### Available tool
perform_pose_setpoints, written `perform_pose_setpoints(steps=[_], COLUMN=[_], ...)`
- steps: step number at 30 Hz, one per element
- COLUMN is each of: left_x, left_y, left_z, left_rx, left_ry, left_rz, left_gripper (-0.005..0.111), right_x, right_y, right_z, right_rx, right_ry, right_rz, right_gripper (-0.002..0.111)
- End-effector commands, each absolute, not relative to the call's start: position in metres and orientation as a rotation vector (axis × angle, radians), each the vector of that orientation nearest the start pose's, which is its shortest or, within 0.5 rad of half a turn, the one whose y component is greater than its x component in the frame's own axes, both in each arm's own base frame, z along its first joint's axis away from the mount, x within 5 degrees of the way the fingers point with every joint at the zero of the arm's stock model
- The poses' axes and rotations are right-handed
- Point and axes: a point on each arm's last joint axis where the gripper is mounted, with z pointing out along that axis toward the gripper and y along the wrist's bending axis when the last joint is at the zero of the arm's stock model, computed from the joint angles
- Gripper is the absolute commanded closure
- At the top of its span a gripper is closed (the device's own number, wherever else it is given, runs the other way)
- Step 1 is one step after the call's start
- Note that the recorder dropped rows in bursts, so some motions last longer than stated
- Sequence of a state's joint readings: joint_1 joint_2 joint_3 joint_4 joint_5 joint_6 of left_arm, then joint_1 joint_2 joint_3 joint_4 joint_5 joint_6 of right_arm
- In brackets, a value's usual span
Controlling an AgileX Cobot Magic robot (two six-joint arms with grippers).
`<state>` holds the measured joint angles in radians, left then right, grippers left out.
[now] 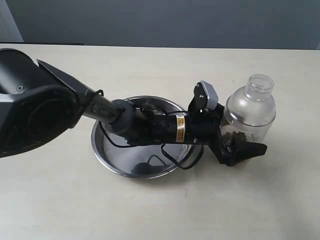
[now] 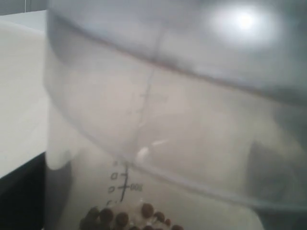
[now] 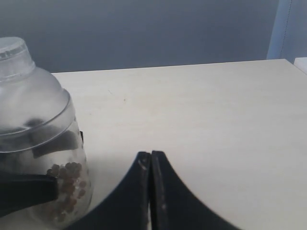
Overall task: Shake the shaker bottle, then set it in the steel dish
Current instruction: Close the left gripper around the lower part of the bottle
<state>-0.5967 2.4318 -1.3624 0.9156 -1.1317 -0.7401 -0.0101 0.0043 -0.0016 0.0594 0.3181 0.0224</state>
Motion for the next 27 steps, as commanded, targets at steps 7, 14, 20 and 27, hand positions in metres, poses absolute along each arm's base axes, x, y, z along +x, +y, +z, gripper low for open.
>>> perform_pose_setpoints(steps=[7,14,20,27], left_x=[0.3537,0.3554,0.3559,0.3555], left_y=[-0.3148,-0.3151,-0.3152,-0.3158], left_z=[0.0712,0.071,0.0729,0.0789], left_rx=[0.898,0.903,0.898,0.851], left_ry=[1.609,1.618,1.614,1.623], left_rz=[-1.188,-1.168,-1.168,-1.227], left_gripper=[0.007,0.043,0.086,0.106], right_x=[0.0543,0.0543,0.0543,0.0543], right_y=[0.0011,0.0011,0.0011,0.0011], right_z=[0.1855,0.1855,0.1855,0.1855], right_rx=[0.063,0.063,0.063,0.063], right_ry=[1.789,1.789,1.789,1.789], right_rz=[0.064,0.064,0.064,0.064], right_gripper=[0.109,0.109,0.109,0.109])
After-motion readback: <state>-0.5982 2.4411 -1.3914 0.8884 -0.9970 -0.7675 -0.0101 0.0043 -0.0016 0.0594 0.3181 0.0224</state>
